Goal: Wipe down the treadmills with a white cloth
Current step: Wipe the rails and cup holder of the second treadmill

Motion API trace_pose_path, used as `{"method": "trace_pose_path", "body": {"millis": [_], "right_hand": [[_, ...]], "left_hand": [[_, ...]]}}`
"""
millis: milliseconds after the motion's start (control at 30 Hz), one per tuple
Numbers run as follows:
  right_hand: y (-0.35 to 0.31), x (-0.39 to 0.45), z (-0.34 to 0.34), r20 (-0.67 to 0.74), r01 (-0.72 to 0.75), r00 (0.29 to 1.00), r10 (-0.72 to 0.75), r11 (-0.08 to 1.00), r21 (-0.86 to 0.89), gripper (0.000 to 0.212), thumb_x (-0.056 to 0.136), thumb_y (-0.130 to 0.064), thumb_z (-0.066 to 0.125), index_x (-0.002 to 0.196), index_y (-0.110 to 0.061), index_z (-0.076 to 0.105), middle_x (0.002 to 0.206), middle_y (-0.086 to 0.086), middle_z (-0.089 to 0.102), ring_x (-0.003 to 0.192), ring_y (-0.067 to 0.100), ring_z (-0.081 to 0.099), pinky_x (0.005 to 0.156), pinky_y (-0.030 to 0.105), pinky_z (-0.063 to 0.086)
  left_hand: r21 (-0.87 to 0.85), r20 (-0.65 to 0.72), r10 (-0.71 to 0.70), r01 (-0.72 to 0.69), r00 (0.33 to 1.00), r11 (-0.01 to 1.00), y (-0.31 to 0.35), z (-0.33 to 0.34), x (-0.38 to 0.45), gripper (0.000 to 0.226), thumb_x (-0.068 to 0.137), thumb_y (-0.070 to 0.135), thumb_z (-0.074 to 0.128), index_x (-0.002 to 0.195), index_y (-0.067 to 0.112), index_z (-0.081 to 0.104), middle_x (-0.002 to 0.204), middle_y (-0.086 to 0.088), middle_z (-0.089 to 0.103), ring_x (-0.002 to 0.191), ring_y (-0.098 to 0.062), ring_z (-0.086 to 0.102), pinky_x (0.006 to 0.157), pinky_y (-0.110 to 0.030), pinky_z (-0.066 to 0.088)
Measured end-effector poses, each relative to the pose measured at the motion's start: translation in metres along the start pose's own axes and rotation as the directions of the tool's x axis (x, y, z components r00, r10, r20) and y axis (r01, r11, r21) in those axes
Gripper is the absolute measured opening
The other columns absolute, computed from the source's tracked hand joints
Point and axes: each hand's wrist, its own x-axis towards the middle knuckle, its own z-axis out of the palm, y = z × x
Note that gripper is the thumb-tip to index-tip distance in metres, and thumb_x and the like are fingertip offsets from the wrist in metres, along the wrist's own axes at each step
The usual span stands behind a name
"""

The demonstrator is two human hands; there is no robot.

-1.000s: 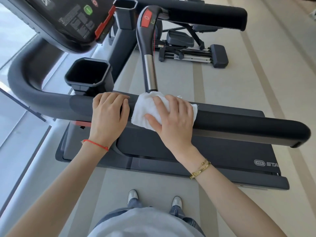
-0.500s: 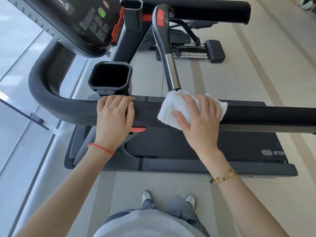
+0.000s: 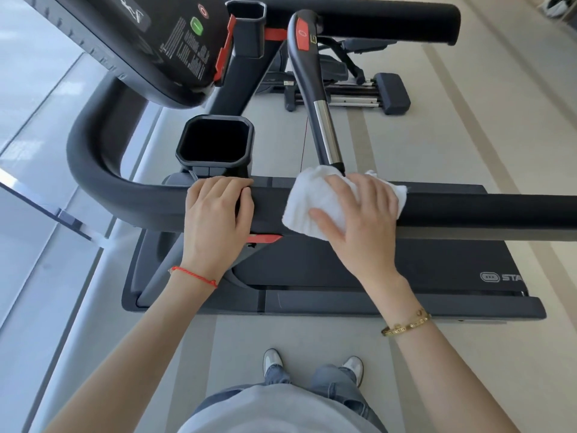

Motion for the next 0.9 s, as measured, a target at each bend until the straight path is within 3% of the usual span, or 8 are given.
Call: {"method": "trace_pose_path", "body": {"millis": [100, 433, 633, 767, 900], "right_hand": [[-0.021, 0.004, 0.004, -0.008, -0.063, 0.998, 0.063, 0.998, 0.0, 0.052, 0.097, -0.061, 0.04, 0.127, -0.022, 0.057, 0.119, 0.006, 0.056, 0.113, 0.028, 0.049, 0.107, 0.041, 0.03], [-0.113, 0.022, 0.029, 0.025, 0.084, 0.996, -0.087, 0.991, 0.1, 0.049, 0.096, -0.057, 0.045, 0.129, -0.023, 0.057, 0.119, 0.008, 0.056, 0.112, 0.03, 0.05, 0.104, 0.044, 0.033], [-0.098, 0.018, 0.026, 0.028, 0.164, 0.986, -0.166, 0.984, 0.067, 0.051, 0.099, -0.058, 0.041, 0.132, -0.021, 0.055, 0.121, 0.009, 0.056, 0.114, 0.029, 0.051, 0.103, 0.043, 0.035], [-0.06, 0.009, 0.018, -0.017, 0.04, 0.999, -0.04, 0.999, -0.008, 0.053, 0.097, -0.061, 0.043, 0.129, -0.021, 0.057, 0.118, 0.009, 0.057, 0.111, 0.029, 0.052, 0.103, 0.043, 0.035], [-0.076, 0.008, 0.019, -0.049, -0.052, 0.998, 0.051, 0.998, -0.022, 0.054, 0.097, -0.061, 0.043, 0.126, -0.019, 0.06, 0.118, 0.011, 0.057, 0.112, 0.031, 0.051, 0.104, 0.046, 0.034]], "left_hand": [[0.005, -0.025, -0.043, 0.043, 0.999, 0.999, -0.009, -0.008, -0.005, 0.027, 0.1, 0.017, 0.044, 0.112, 0.015, 0.069, 0.109, 0.0, 0.07, 0.109, -0.02, 0.059, 0.107, -0.037, 0.034], [-0.027, -0.073, -0.113, 0.112, 0.991, 0.993, -0.055, -0.034, -0.012, 0.031, 0.098, 0.013, 0.041, 0.109, 0.013, 0.07, 0.108, -0.001, 0.071, 0.107, -0.024, 0.062, 0.107, -0.04, 0.038], [-0.035, -0.078, -0.111, 0.109, 0.991, 0.993, -0.058, -0.032, -0.012, 0.029, 0.099, 0.013, 0.043, 0.108, 0.012, 0.07, 0.108, -0.001, 0.071, 0.109, -0.024, 0.062, 0.105, -0.043, 0.039], [-0.042, -0.084, -0.131, 0.128, 0.988, 0.991, -0.053, -0.031, -0.014, 0.027, 0.098, 0.013, 0.045, 0.11, 0.011, 0.069, 0.109, -0.002, 0.07, 0.11, -0.026, 0.061, 0.107, -0.044, 0.038], [-0.053, -0.088, -0.149, 0.145, 0.985, 0.988, -0.045, -0.03, -0.014, 0.025, 0.098, 0.015, 0.047, 0.111, 0.01, 0.067, 0.11, -0.004, 0.07, 0.111, -0.027, 0.06, 0.108, -0.045, 0.037]]}}
